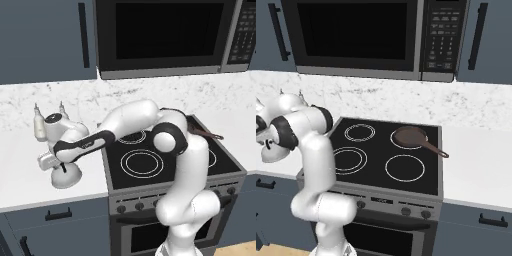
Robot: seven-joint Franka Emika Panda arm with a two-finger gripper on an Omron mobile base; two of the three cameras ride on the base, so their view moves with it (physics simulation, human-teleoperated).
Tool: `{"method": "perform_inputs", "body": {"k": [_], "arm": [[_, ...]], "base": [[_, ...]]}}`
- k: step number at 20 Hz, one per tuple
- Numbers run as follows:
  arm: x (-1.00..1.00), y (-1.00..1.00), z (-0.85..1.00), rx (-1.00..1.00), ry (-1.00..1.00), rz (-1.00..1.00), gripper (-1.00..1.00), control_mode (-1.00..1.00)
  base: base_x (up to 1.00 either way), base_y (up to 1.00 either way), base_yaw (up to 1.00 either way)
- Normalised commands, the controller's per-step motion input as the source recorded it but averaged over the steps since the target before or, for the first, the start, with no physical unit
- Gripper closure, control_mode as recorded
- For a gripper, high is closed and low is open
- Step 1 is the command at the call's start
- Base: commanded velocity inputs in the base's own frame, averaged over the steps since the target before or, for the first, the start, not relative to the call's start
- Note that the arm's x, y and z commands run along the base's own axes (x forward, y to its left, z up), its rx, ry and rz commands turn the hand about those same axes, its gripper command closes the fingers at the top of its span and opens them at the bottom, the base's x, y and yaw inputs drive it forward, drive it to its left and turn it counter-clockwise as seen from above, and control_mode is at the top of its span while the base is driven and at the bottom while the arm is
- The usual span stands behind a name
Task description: Pick the kettle from the counter and place it on a stove burner. Then turn the burner on.
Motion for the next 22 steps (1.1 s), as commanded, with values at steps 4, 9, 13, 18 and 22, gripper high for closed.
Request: {"method": "perform_inputs", "body": {"k": [4,9,13,18,22], "arm": [[0.02,-0.01,0.0,0.0,0.0,0.0,1.0,-1.0],[-0.02,-0.36,-0.02,-0.01,-0.05,0.0,1.0,-1.0],[-0.11,-0.9,0.01,-0.01,-0.26,-0.01,1.0,-1.0],[-0.01,-1.0,0.11,0.0,-0.47,-0.03,1.0,-1.0],[0.24,-1.0,0.07,0.0,-0.29,-0.1,1.0,-1.0]], "base": [[0.0,0.0,0.0],[0.0,0.0,0.0],[0.0,0.0,0.0],[0.0,0.0,0.0],[0.0,0.0,0.0]]}}
